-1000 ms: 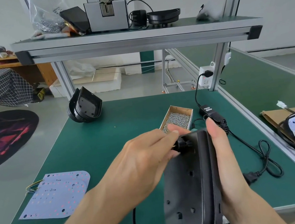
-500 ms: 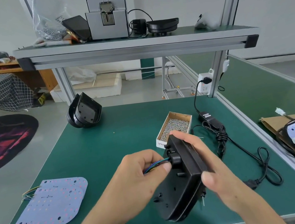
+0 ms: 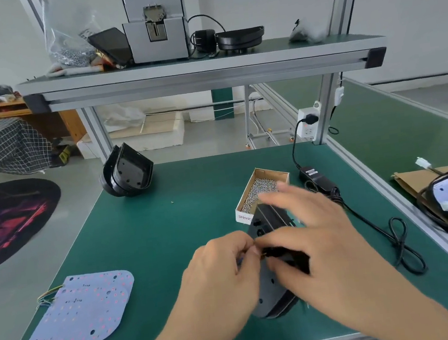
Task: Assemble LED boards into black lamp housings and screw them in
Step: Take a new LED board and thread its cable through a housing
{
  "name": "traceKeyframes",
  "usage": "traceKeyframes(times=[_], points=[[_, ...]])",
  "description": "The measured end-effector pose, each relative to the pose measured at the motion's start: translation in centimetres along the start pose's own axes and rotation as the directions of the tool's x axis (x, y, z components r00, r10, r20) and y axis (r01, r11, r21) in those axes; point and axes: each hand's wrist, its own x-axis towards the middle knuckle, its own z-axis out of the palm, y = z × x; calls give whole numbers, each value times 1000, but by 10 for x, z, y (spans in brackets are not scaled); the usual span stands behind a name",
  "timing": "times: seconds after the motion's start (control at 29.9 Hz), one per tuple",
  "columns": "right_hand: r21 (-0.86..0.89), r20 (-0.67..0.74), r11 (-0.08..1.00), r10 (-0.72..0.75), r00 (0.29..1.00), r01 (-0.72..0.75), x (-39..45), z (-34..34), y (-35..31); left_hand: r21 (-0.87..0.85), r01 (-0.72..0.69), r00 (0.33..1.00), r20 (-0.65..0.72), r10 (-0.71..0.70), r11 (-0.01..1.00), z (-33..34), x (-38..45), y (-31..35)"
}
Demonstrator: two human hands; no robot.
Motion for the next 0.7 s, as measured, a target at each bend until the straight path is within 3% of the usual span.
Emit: traceKeyframes(times=[0.27,0.7], points=[[43,67,989,141,988,-144,-6,18,5,-9,11,999,-42,-12,1000,2,0,-5],[102,13,972,213,977,-213,-11,28,14,18,-68,985,-157,70,998,16,-5,-5]])
